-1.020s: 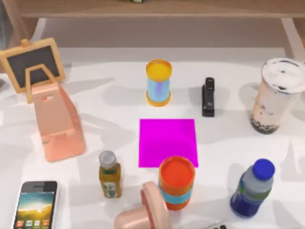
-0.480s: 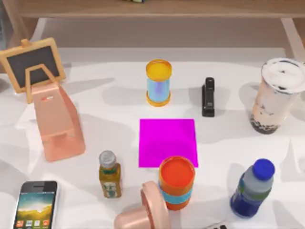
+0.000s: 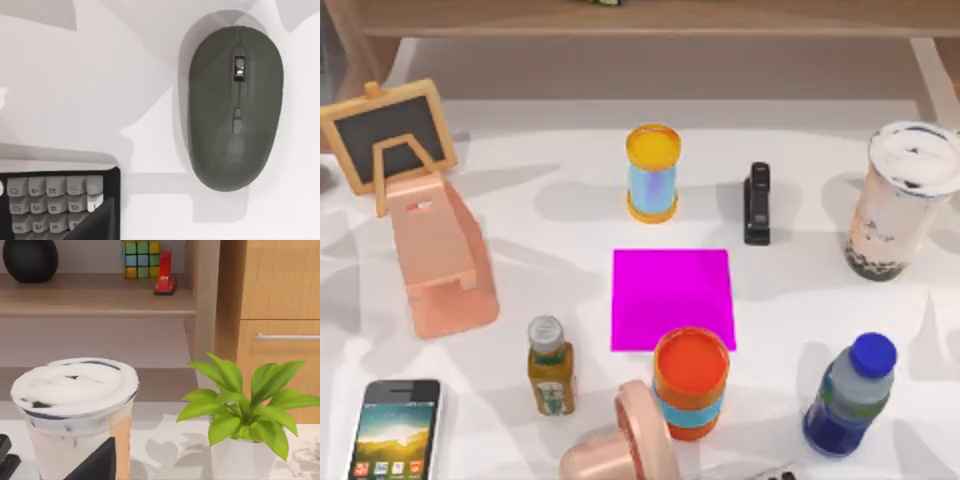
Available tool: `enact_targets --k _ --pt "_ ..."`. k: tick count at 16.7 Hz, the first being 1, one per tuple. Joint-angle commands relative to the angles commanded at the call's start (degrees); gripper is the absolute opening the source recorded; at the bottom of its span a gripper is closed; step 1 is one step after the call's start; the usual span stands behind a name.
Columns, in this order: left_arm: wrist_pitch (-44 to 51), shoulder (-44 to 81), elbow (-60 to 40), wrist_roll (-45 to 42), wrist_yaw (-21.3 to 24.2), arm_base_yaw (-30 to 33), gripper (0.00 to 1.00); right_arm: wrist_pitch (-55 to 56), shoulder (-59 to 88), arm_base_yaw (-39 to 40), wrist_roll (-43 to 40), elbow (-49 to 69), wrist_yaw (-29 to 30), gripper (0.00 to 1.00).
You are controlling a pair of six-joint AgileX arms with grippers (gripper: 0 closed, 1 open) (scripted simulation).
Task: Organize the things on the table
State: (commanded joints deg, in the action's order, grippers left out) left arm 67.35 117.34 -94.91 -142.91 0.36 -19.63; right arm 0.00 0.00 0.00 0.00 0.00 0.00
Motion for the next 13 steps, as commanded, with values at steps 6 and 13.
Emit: enact_targets --k 6,13 --pt "-0.16 0.21 0.15 -0.19 0.0 0.21 1.0 0.0 0.0 0.0 0.0 0.0 0.0 1.0" --pt "-14.14 4.74 9.08 -0.26 0.05 0.09 1.0 0.0 0.0 0.0 0.0 0.0 0.0 1.0"
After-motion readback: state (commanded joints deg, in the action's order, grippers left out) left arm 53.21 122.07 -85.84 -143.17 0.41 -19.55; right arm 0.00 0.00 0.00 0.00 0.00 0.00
